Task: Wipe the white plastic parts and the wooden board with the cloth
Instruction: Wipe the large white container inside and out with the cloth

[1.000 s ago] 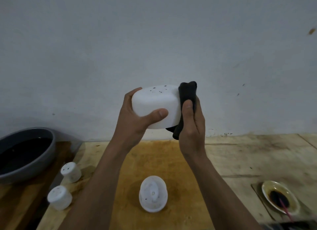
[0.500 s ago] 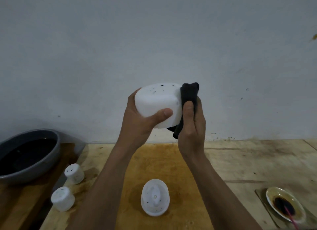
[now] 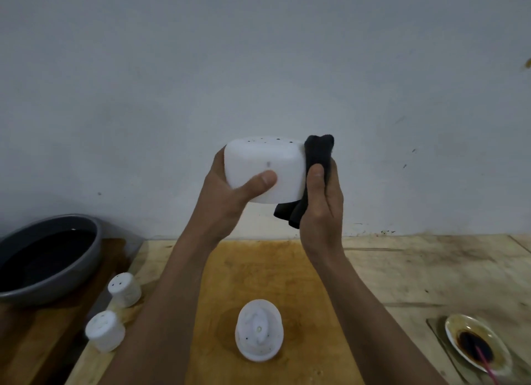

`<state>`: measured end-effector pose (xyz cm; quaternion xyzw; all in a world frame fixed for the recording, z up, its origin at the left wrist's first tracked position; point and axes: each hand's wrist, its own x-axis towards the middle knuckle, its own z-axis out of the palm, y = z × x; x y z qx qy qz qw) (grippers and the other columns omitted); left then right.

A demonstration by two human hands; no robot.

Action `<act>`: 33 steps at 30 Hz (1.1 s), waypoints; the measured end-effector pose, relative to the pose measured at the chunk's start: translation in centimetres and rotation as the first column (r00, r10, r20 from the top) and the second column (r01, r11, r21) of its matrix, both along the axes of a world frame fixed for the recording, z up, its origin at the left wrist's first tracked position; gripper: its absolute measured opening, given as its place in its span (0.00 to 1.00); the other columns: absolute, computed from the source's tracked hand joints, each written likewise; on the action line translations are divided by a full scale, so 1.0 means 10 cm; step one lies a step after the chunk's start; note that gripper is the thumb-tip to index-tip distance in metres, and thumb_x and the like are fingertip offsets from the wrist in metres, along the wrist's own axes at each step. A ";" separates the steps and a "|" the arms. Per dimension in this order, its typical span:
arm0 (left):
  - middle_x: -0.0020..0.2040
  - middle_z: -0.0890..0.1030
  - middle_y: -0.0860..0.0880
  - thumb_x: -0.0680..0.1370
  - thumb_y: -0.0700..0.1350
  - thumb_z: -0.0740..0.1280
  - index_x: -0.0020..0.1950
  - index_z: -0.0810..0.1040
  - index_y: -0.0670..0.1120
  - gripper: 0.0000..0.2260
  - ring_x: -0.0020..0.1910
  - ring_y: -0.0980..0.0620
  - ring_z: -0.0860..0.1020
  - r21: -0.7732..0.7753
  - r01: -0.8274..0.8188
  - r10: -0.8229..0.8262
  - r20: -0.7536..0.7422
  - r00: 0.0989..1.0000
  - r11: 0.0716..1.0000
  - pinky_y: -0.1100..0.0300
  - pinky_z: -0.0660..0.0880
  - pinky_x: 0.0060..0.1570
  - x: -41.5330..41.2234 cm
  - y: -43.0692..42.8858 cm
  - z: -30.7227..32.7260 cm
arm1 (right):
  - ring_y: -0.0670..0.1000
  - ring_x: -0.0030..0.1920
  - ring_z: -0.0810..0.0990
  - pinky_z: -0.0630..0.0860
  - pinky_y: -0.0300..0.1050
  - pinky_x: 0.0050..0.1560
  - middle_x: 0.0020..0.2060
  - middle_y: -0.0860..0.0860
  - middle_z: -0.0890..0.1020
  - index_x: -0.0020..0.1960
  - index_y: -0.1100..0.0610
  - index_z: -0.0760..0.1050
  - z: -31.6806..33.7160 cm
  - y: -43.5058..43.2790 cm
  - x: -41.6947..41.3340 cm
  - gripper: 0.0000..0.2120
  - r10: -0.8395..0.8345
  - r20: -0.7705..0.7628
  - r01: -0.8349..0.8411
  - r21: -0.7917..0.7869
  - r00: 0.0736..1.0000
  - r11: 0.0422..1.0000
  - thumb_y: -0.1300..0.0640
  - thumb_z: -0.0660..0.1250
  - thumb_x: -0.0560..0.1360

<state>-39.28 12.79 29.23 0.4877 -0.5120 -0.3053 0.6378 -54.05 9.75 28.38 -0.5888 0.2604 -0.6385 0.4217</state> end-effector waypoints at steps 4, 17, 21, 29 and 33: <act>0.62 0.81 0.49 0.60 0.63 0.78 0.69 0.73 0.52 0.40 0.60 0.49 0.82 0.016 0.006 -0.005 -0.065 0.998 1.000 0.49 0.83 0.54 -0.02 -0.03 -0.05 | 0.49 0.48 0.82 0.83 0.60 0.37 0.48 0.42 0.80 0.62 0.38 0.73 0.08 0.02 -0.05 0.13 0.045 0.022 -0.045 0.002 0.999 0.999 0.50 0.53 0.85; 0.59 0.81 0.55 0.63 0.67 0.72 0.68 0.73 0.51 0.37 0.56 0.57 0.81 0.001 -0.034 0.034 -0.020 0.999 0.999 0.57 0.80 0.54 -0.04 -0.13 0.21 | 0.46 0.43 0.79 0.77 0.40 0.41 0.45 0.44 0.80 0.63 0.48 0.73 0.20 -0.17 0.01 0.13 0.014 0.024 -0.014 0.013 1.000 1.000 0.53 0.53 0.85; 0.60 0.78 0.53 0.57 0.67 0.77 0.70 0.68 0.52 0.45 0.57 0.53 0.81 0.079 -0.148 0.151 -0.030 0.988 0.986 0.50 0.82 0.58 0.00 -0.21 0.06 | 0.39 0.41 0.80 0.79 0.38 0.42 0.41 0.39 0.82 0.57 0.40 0.76 0.24 -0.27 0.04 0.11 0.053 -0.002 -0.052 0.135 0.999 0.990 0.48 0.55 0.84; 0.68 0.78 0.44 0.66 0.58 0.75 0.72 0.72 0.47 0.37 0.65 0.47 0.79 -0.030 0.101 -0.105 -0.249 0.963 0.994 0.48 0.80 0.61 0.14 -0.33 0.16 | 0.45 0.47 0.79 0.78 0.40 0.43 0.50 0.45 0.80 0.64 0.43 0.74 0.35 -0.33 0.10 0.13 0.073 0.075 -0.077 0.051 0.994 0.996 0.51 0.53 0.85; 0.60 0.83 0.52 0.63 0.63 0.74 0.67 0.77 0.54 0.33 0.58 0.54 0.82 -0.020 0.018 -0.019 -0.047 0.999 1.000 0.54 0.81 0.56 0.10 -0.33 0.29 | 0.46 0.47 0.80 0.78 0.44 0.46 0.50 0.45 0.81 0.66 0.45 0.73 0.33 -0.36 0.12 0.14 0.049 0.083 -0.053 0.054 0.995 0.997 0.50 0.53 0.85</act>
